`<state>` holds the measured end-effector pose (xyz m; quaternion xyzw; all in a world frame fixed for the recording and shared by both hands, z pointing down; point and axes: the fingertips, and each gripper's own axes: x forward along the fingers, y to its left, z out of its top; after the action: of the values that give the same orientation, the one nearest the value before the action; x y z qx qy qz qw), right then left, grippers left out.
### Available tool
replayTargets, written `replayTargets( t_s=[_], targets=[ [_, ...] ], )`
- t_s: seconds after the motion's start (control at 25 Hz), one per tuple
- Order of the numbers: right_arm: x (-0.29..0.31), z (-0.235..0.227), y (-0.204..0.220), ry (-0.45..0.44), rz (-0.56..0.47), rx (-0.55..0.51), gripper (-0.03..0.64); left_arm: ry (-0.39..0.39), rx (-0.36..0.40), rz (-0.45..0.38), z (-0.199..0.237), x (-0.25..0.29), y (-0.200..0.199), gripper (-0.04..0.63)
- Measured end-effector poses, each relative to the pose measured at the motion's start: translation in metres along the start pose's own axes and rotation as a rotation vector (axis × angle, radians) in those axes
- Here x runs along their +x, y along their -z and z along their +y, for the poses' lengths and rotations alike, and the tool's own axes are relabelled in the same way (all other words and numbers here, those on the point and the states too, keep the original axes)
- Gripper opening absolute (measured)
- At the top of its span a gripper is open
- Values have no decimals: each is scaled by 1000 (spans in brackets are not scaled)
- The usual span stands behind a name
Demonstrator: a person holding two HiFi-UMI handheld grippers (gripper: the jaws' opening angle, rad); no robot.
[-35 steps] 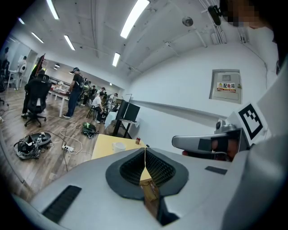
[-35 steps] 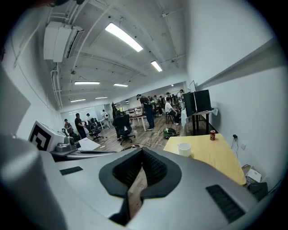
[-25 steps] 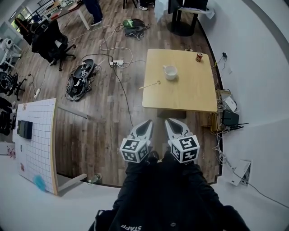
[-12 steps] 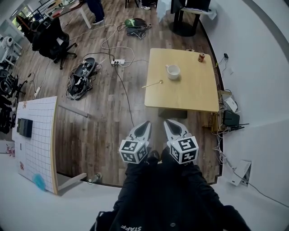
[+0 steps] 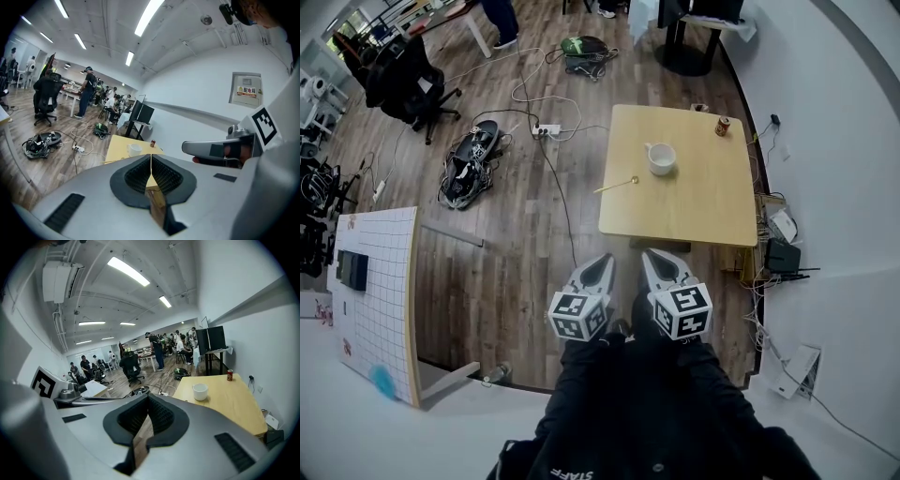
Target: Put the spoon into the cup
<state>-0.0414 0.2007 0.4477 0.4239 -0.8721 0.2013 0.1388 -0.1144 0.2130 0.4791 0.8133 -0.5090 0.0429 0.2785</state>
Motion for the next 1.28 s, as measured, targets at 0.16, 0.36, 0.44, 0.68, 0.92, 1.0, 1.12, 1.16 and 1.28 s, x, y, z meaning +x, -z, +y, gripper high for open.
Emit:
replayTargets(
  t_s=[0.16, 0.36, 0.44, 0.68, 0.92, 1.0, 1.12, 1.16, 1.28],
  targets=[
    [25, -26, -25, -8, -22, -2, 21, -12, 16, -1, 11, 34, -19, 35],
    [48, -69, -53, -22, -29, -4, 21, -30, 37, -9, 12, 85, -48, 35],
    [56, -84, -63, -25, -29, -3, 21, -36, 40, -9, 13, 102, -56, 35],
    [81, -125, -82, -52, -18, 5, 21, -64, 30, 13, 18, 148, -66, 35],
    [97, -163, -92, -70, -7, 16, 21, -99, 20, 24, 20, 185, -74, 35],
    [101, -174, -95, -75, -6, 21, 21, -113, 13, 27, 21, 196, -77, 35],
    [105, -189, -95, -81, 1, 32, 21, -124, 9, 34, 20, 210, -76, 35],
    [106, -193, -95, -83, 2, 37, 21, -128, 7, 37, 20, 213, -75, 35],
    [110, -205, -94, -80, 6, 58, 22, -139, -10, 50, 25, 221, -74, 35]
  ],
)
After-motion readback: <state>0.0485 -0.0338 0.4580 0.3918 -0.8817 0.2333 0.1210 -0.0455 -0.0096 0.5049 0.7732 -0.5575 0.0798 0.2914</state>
